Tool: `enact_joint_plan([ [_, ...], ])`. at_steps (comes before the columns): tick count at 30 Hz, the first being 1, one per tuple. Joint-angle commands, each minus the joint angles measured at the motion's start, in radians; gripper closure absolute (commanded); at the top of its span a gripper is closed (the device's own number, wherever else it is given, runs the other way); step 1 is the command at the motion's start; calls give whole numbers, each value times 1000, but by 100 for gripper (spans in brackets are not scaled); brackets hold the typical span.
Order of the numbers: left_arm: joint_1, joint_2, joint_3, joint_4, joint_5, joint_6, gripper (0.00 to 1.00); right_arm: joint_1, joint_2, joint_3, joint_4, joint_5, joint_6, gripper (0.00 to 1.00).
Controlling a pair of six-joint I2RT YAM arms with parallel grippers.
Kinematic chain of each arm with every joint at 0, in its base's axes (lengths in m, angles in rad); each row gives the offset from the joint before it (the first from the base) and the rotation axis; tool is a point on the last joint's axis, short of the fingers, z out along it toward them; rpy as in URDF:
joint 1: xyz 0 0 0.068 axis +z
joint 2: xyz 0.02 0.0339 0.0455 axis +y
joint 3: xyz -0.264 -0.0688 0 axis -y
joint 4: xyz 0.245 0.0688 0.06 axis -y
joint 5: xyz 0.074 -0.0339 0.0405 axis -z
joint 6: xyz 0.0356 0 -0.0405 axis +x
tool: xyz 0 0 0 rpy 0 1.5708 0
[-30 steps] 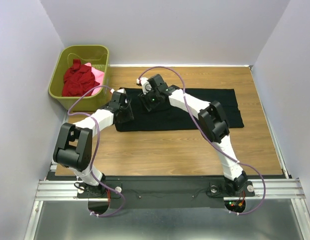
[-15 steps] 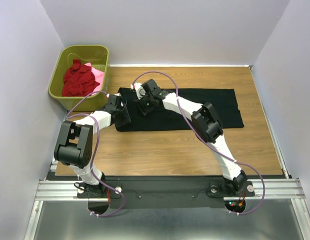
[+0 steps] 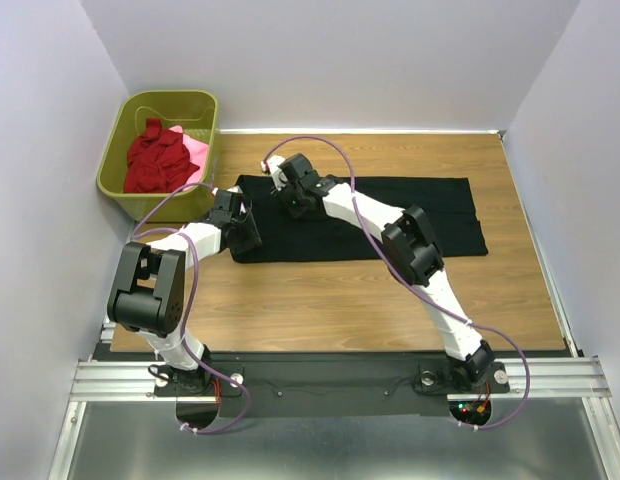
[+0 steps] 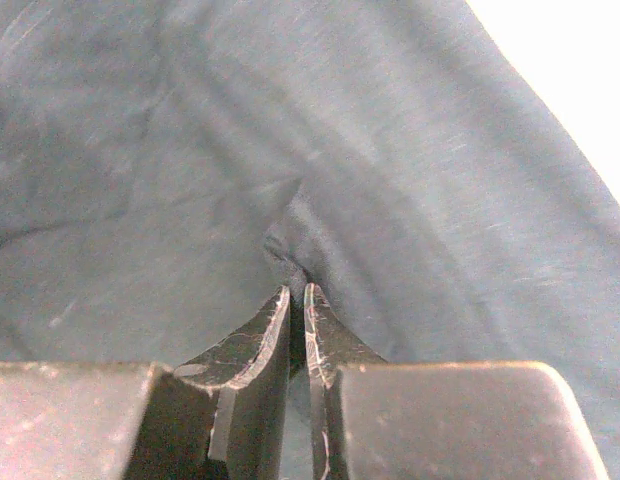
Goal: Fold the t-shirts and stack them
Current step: Fold the tshirt
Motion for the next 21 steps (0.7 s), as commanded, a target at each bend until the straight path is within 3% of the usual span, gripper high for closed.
enact_joint_plan([
  [1, 4, 13, -50, -63, 2, 23, 54, 4, 9, 84, 37, 124, -48, 84],
  [7, 4, 11, -53, -62, 10, 25, 54, 1, 72, 196, 43, 280, -88, 80],
  [12, 4, 11, -55, -59, 10, 25, 54, -5, 107, 283, 49, 403, -93, 68],
  [14, 4, 10, -55, -59, 13, 25, 54, -17, 104, 296, 52, 441, -80, 58],
  [21, 4, -10, -58, -59, 8, 23, 54, -102, -19, 154, 53, 487, 50, 38],
])
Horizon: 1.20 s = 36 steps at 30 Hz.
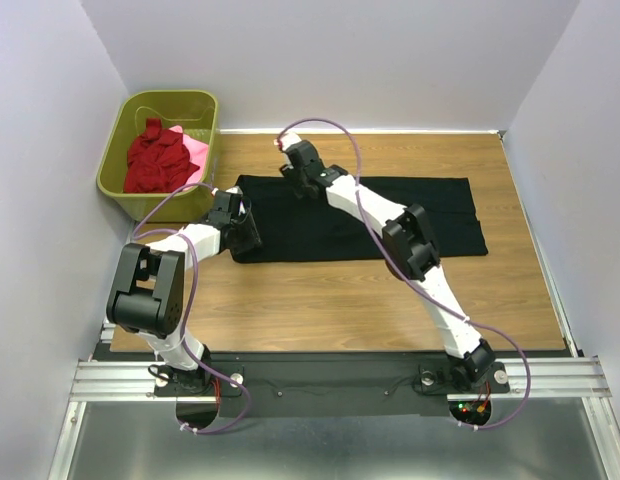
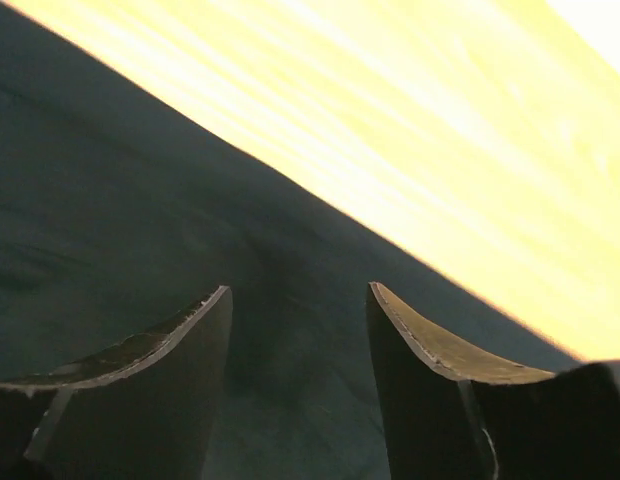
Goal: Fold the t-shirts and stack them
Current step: Fold the tshirt
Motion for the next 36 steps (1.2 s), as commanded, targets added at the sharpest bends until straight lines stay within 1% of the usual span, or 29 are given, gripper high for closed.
enact_joint_plan([
  [1, 0, -7, -47, -73, -6, 19, 54, -86, -153, -99, 42, 56, 141, 37],
  [6, 0, -87, -44, -74, -20, 22, 48, -224, -338, -355, 41, -20, 270, 37],
  [7, 0, -134, -37, -74, -26, 20, 42, -245, -407, -466, 41, -56, 306, 37],
  [9, -3, -180, -25, -73, -35, 20, 36, -311, -484, -573, 38, -99, 342, 37],
  [10, -10, -217, -8, -74, -35, 23, 32, -334, -553, -616, 32, -125, 382, 37],
  [11, -18, -231, 5, -76, -40, 26, 31, -357, -582, -700, 12, -182, 403, 37],
  [13, -45, -248, 49, -90, -51, 31, 31, -426, -638, -775, -8, -252, 469, 37],
  [14, -53, -242, 66, -94, -58, 28, 31, -463, -683, -861, -23, -271, 489, 37],
  [18, -98, -167, 141, -102, -57, 17, 31, -529, -766, -1022, -45, -308, 532, 37],
  [21, -139, -49, 208, -108, -74, 17, 31, -566, -805, -1094, -60, -320, 546, 38],
  [25, -161, 65, 310, -125, -72, 19, 32, -591, -827, -1127, -63, -307, 532, 39],
  [30, -164, 186, 403, -148, -77, 28, 32, -594, -788, -1130, -70, -256, 532, 39],
  [31, -165, 203, 403, -148, -80, 30, 32, -594, -788, -1130, -70, -257, 532, 39],
  [36, -162, 319, 506, -203, -107, 48, 32, -595, -756, -1148, -80, -285, 557, 39],
])
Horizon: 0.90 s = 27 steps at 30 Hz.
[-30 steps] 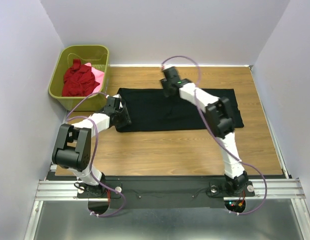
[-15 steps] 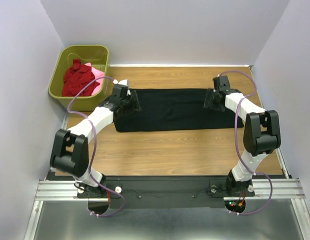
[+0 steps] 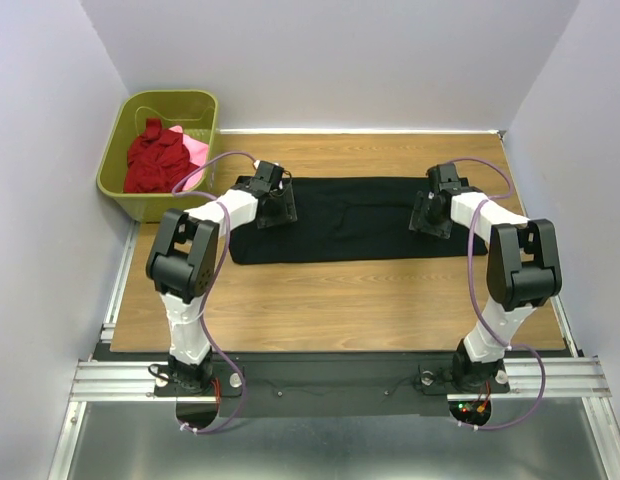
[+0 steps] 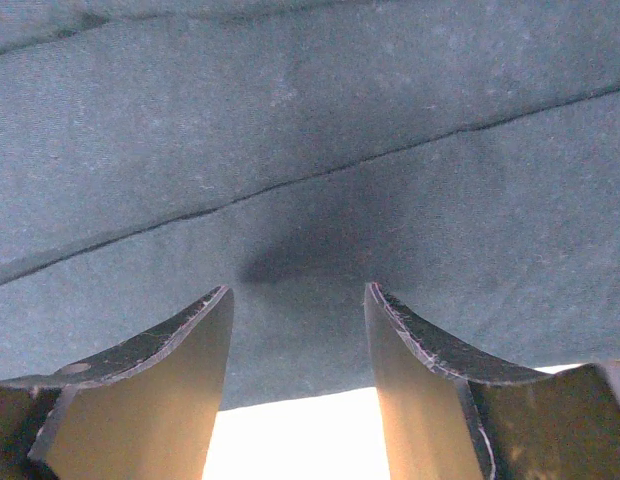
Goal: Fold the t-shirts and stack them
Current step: Fold the tshirt
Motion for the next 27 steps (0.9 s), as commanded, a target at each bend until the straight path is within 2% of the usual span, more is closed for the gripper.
enact_joint_plan([
  [1, 2, 59, 103, -49, -35, 28, 32, -8, 8, -13, 2, -5, 26, 39],
  [3, 4, 65, 129, -70, -25, 31, 32, -8, -9, -30, -1, -2, 29, 39],
  [8, 11, -5, 49, -14, -69, 27, 32, -7, -49, -35, 5, -4, 19, 39],
  [15, 47, 79, 70, -24, -23, 43, 32, -15, -5, -84, 2, -10, 35, 40],
  [19, 64, 174, 171, -63, -17, 62, 32, -15, -28, -155, -33, -91, 25, 40],
  [23, 93, 255, 288, -93, 6, 71, 32, -4, -86, -242, -95, -269, 26, 40],
  [27, 116, 366, 483, -161, 48, 89, 32, 111, -159, -305, -165, -379, 40, 39],
])
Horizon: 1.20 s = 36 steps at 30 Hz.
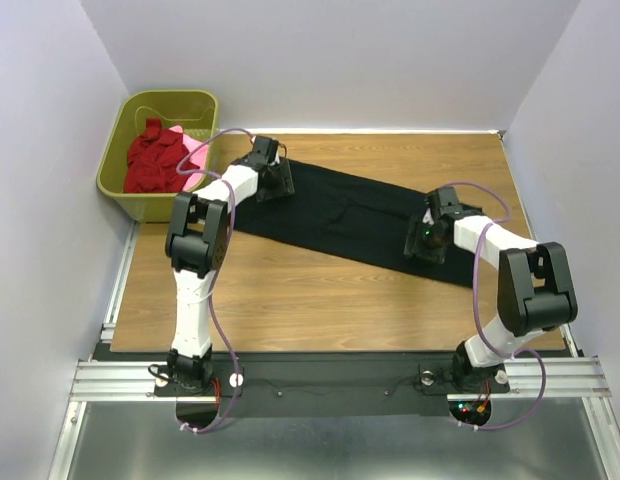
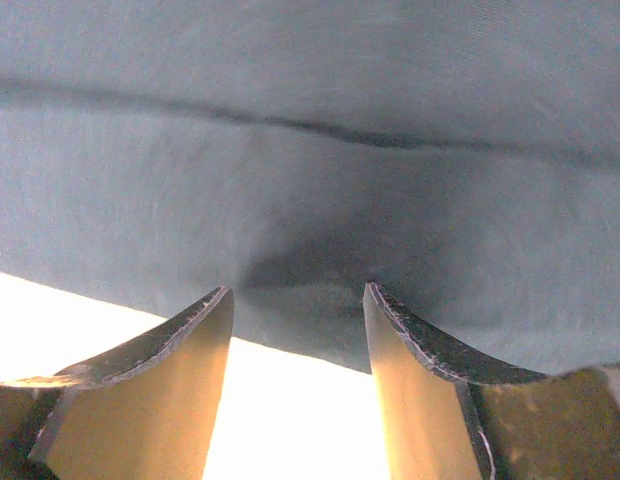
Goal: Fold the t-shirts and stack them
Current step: Fold the tshirt
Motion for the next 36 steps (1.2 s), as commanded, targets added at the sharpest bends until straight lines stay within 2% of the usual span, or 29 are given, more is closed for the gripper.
enact_joint_plan([
  [1, 36, 159, 233, -143, 30, 46, 32, 128, -21, -95, -207, -186, 24, 39],
  [5, 43, 270, 427, -189, 79, 41, 32, 312, -30, -113, -209, -304, 109, 38],
  [6, 43, 288, 456, -192, 89, 38, 32, 393, -24, -100, -206, -315, 120, 38],
  [10, 43, 351, 548, -171, 149, 17, 32, 515, 46, -1, -200, -340, 152, 38],
  [18, 52, 361, 533, -59, 238, -17, 30, 733, 279, 281, -161, -424, 143, 37],
  [21, 52, 232, 486, -28, 214, 3, 29, 736, 254, 349, -169, -354, 123, 37],
  [25, 55, 50, 410, -28, 150, 32, 15, 722, 183, 371, -225, -199, 67, 36],
  [27, 55, -38, 348, -33, 99, 47, 13, 696, 122, 366, -259, -121, 48, 35],
  [28, 55, -132, 317, -30, 82, 51, 10, 684, 100, 360, -265, -98, 44, 35],
  [34, 38, -452, -5, 24, 76, 94, 6, 520, -7, 309, -267, 34, -13, 35],
  [36, -9, -512, -123, 21, 26, 101, 6, 486, -15, 302, -269, 102, -44, 37],
])
